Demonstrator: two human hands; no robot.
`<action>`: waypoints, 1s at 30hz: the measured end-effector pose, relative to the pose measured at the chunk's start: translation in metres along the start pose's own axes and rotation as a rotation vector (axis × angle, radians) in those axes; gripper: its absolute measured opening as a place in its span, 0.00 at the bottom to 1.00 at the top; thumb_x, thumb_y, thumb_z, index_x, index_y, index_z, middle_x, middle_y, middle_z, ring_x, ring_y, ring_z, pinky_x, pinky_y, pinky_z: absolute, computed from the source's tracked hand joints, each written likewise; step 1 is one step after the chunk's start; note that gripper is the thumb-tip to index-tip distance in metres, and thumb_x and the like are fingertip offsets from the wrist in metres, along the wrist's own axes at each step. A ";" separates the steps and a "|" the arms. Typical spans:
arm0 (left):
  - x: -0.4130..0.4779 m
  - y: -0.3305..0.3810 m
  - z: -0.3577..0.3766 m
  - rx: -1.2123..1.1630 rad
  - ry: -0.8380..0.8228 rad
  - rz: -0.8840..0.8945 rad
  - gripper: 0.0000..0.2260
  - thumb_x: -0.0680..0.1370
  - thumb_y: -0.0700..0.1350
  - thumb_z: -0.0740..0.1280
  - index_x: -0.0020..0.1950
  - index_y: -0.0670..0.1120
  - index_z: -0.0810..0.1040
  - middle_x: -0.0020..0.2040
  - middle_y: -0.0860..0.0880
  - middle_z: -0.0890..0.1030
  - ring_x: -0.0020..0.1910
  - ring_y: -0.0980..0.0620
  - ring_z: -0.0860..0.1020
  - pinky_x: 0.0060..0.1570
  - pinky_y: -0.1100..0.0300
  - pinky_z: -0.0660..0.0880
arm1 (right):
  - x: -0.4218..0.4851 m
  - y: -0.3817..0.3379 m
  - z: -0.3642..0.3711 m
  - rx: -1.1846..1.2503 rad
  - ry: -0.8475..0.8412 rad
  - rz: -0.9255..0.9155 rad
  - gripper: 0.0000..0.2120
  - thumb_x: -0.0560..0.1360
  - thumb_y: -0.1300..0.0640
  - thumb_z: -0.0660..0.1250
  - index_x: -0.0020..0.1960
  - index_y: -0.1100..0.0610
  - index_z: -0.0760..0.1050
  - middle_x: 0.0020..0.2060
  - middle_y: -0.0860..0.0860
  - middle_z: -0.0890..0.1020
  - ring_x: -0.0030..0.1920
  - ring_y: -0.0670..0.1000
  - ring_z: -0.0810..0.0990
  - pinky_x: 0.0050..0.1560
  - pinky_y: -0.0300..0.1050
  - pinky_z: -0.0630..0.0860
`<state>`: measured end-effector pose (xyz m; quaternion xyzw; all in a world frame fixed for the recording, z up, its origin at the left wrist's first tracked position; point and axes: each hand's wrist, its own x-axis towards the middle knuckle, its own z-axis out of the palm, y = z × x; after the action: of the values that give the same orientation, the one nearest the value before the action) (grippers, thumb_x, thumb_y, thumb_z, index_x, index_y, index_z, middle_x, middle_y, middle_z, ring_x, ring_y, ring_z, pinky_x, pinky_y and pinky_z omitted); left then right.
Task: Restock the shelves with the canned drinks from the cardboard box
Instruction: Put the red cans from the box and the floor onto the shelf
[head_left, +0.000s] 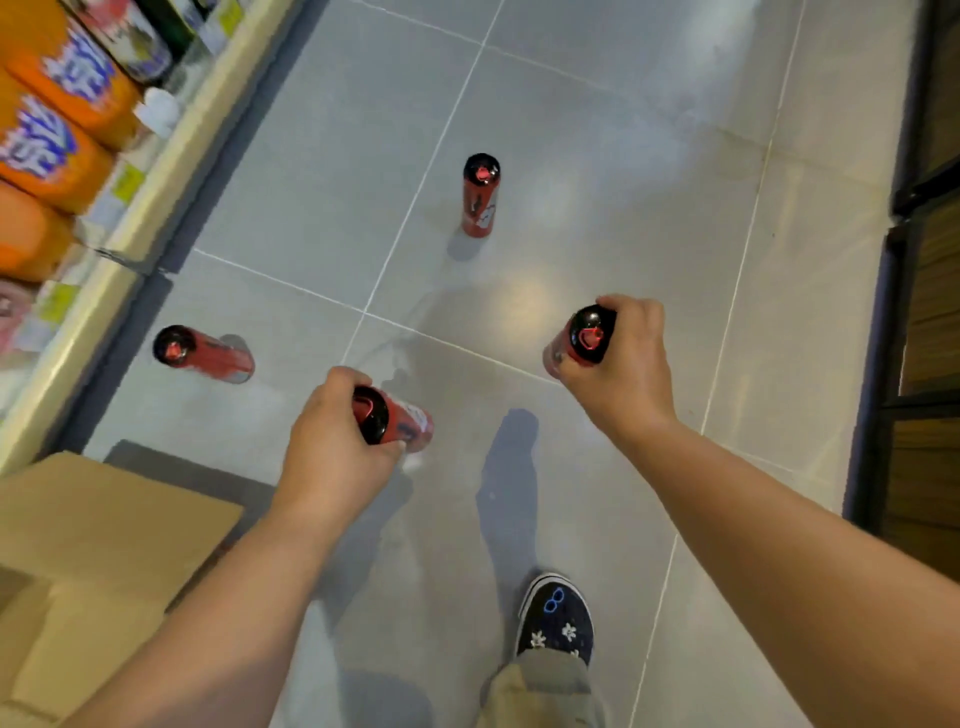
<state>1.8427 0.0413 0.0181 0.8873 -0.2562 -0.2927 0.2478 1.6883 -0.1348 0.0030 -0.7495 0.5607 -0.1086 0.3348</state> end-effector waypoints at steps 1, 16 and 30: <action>-0.008 -0.003 -0.021 -0.033 0.043 0.013 0.20 0.65 0.35 0.74 0.49 0.51 0.70 0.38 0.57 0.73 0.42 0.54 0.74 0.38 0.77 0.67 | -0.016 -0.020 0.007 0.024 -0.006 -0.036 0.27 0.68 0.58 0.73 0.64 0.54 0.67 0.62 0.51 0.67 0.54 0.53 0.77 0.53 0.40 0.71; -0.214 -0.181 -0.363 -0.337 0.547 -0.083 0.26 0.61 0.38 0.79 0.48 0.60 0.72 0.43 0.67 0.80 0.43 0.70 0.76 0.43 0.74 0.72 | -0.304 -0.368 0.114 0.404 -0.359 -0.539 0.30 0.65 0.57 0.76 0.56 0.37 0.63 0.47 0.30 0.71 0.47 0.32 0.75 0.46 0.18 0.67; -0.357 -0.326 -0.495 -0.356 0.816 -0.296 0.26 0.61 0.38 0.79 0.50 0.60 0.74 0.48 0.63 0.79 0.48 0.60 0.79 0.49 0.59 0.76 | -0.482 -0.527 0.185 0.233 -0.685 -0.896 0.19 0.62 0.53 0.75 0.51 0.44 0.75 0.45 0.41 0.81 0.47 0.44 0.80 0.49 0.32 0.74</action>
<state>2.0147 0.6420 0.3154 0.9005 0.0456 0.0084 0.4325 2.0252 0.4536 0.2950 -0.8644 0.0325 -0.0520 0.4991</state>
